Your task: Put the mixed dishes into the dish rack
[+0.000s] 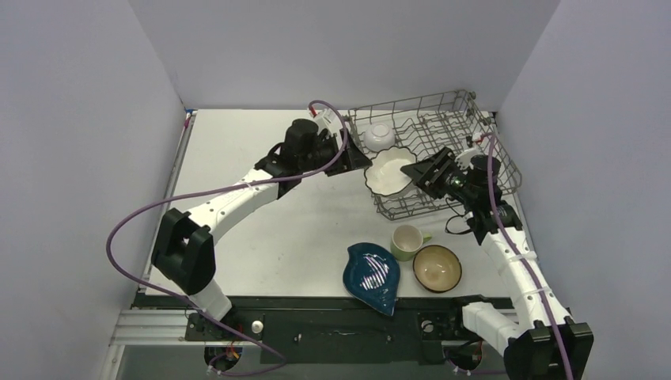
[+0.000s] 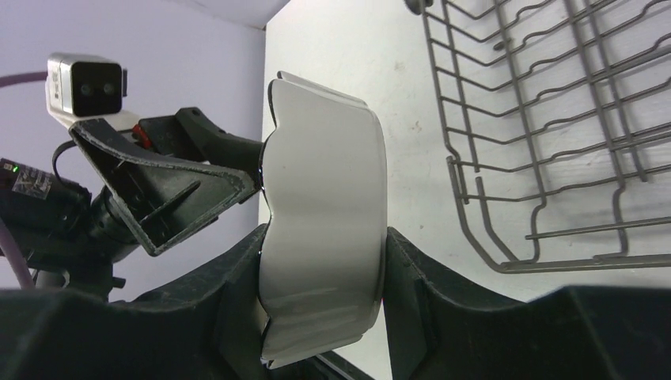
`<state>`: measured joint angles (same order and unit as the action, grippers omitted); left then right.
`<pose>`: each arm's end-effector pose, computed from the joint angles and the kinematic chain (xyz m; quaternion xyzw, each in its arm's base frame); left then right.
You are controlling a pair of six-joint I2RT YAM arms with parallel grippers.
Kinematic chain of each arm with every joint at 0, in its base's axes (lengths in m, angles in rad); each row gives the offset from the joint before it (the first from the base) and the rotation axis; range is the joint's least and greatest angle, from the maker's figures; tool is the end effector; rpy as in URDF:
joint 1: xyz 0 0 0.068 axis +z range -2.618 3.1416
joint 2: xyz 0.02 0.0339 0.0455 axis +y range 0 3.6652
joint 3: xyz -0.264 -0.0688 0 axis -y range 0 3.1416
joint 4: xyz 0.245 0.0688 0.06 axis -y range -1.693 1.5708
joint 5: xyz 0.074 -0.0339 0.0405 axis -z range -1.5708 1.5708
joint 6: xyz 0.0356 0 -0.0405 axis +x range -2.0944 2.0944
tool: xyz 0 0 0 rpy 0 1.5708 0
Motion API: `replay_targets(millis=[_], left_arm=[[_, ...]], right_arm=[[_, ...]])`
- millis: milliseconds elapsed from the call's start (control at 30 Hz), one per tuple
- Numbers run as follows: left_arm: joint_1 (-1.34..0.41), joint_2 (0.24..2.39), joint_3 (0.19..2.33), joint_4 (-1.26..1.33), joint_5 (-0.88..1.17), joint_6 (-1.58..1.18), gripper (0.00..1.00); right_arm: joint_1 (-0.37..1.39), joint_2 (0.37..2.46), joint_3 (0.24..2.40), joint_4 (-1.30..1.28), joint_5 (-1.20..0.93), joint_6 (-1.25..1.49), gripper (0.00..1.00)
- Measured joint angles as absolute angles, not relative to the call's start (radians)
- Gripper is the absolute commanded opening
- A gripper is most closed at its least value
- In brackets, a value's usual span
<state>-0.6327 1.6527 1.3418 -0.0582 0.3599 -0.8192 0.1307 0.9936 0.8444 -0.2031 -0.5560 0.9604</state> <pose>0.3098 -0.2427 0.3201 0.0252 0.8174 -0.4797 0.3180 0.2206 0.0479 0.3217 0.1741 0.7850 0.4779 0.3536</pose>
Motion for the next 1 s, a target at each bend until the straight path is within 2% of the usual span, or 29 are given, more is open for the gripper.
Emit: replay_targets(millis=[167, 333, 567, 700, 1000], left_arm=[[-0.606, 1.647, 1.341, -0.1, 0.319, -0.794, 0.76], [-0.568, 1.547, 1.304, -0.182, 0.262, -0.729, 0.99], [-0.564, 1.279, 1.217, -0.273, 0.213, -0.644, 0.96], [-0.564, 1.131, 1.138, -0.318, 0.186, -0.625, 0.96], [-0.564, 0.824, 0.95, -0.4, 0.154, -0.645, 0.96]], right_arm=[[0.06, 1.027, 0.882, -0.272, -0.541, 0.923, 0.0], [0.04, 1.143, 1.043, -0.437, -0.394, 0.791, 0.0], [0.075, 1.319, 1.268, -0.596, -0.076, 0.619, 0.0], [0.154, 1.448, 1.414, -0.674, 0.13, 0.523, 0.0], [0.294, 1.74, 1.725, -0.764, 0.437, 0.346, 0.0]])
